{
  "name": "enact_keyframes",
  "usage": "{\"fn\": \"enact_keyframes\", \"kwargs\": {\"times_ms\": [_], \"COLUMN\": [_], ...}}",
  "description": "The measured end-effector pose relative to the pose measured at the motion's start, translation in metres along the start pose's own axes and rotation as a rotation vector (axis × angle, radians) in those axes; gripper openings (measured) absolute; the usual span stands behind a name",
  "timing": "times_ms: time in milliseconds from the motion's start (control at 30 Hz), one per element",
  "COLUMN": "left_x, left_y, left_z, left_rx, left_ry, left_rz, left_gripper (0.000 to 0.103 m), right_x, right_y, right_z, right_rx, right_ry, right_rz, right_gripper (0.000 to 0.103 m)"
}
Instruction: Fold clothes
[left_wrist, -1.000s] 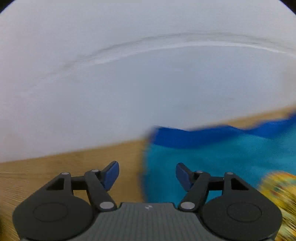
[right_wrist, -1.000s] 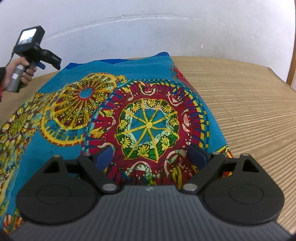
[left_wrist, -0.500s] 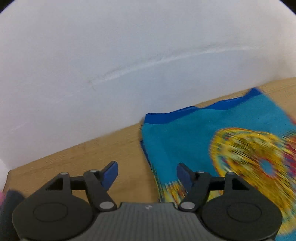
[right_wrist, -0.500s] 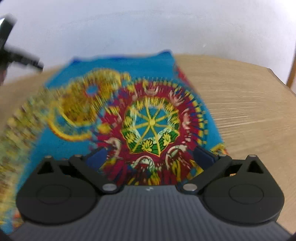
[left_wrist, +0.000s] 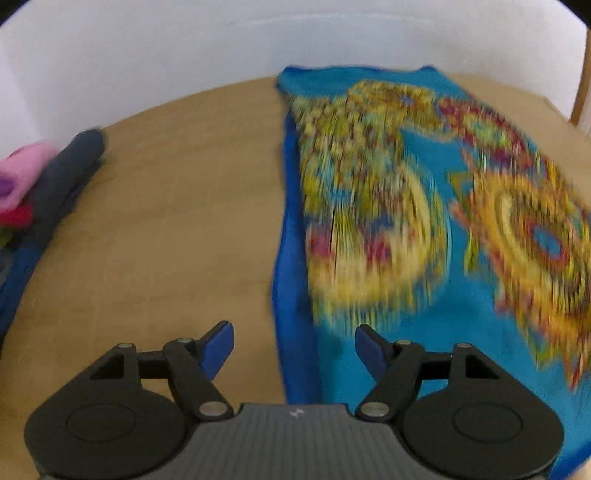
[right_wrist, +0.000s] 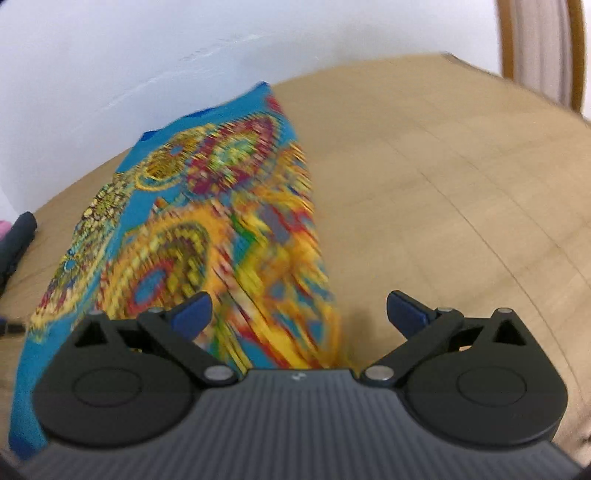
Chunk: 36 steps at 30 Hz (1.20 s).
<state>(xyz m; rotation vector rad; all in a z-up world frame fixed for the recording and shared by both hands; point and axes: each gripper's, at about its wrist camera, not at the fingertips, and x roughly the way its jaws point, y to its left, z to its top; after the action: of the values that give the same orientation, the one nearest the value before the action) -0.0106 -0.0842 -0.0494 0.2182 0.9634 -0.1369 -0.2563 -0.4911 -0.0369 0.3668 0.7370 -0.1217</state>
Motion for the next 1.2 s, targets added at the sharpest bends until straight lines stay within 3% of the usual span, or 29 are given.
{"fn": "enact_keyframes", "kwargs": {"times_ms": [167,367,467,633,733,800,833,867,900,933,967,1000,1033,1200], "left_x": [-0.036,-0.05,-0.056,-0.055,-0.055,-0.058,-0.058,-0.059,-0.059,-0.059,-0.06,-0.06,-0.06,-0.063], "left_y": [-0.002,0.006,-0.002,-0.025,-0.034,-0.04,-0.039,-0.036,-0.032,-0.029,-0.025,-0.022,-0.019,0.0], "left_z": [-0.057,-0.083,-0.091,-0.092,-0.089,-0.088,-0.088,-0.089,-0.09,-0.09,-0.091,-0.091,-0.092,-0.094], "left_rx": [-0.052,-0.171,-0.147,-0.093,-0.083,-0.073,-0.09,-0.122,-0.155,-0.188,-0.22,-0.253,-0.286,-0.454], "left_ry": [0.032,0.069,0.071,0.058,0.058,0.049,0.047,0.048,0.049,0.049,0.05,0.05,0.051,0.05], "left_rz": [0.023,-0.057,-0.085,-0.109,-0.124,-0.14,-0.156,-0.176,-0.197,-0.217,-0.238,-0.259,-0.279,-0.383], "left_gripper": [0.076,0.081,0.082,0.087,0.081,0.057,0.05,0.035,0.02,0.014,0.01,0.008,0.008,0.007], "right_x": [-0.035,-0.051,-0.05,-0.051,-0.054,-0.055,-0.056,-0.058,-0.059,-0.059,-0.059,-0.058,-0.057,-0.065], "right_y": [-0.022,-0.016,-0.003,0.016,0.015,0.009,0.007,0.006,0.005,0.007,0.008,0.009,0.009,-0.016], "right_z": [-0.042,-0.062,-0.066,-0.08,-0.084,-0.084,-0.085,-0.086,-0.086,-0.087,-0.086,-0.086,-0.085,-0.072], "right_rx": [-0.007,-0.085,-0.11,-0.232,-0.25,-0.232,-0.224,-0.217,-0.213,-0.216,-0.215,-0.207,-0.188,0.037], "right_ry": [0.015,0.052,0.055,0.038,0.033,0.02,0.013,0.007,-0.003,-0.011,-0.008,-0.001,0.011,0.021], "right_rz": [-0.008,0.078,0.109,0.069,0.021,0.023,0.038,0.054,0.076,0.098,0.114,0.131,0.146,0.265], "right_gripper": [0.103,0.103,0.103,0.103,0.103,0.103,0.103,0.099,0.079,0.061,0.052,0.023,0.009,0.009]}}
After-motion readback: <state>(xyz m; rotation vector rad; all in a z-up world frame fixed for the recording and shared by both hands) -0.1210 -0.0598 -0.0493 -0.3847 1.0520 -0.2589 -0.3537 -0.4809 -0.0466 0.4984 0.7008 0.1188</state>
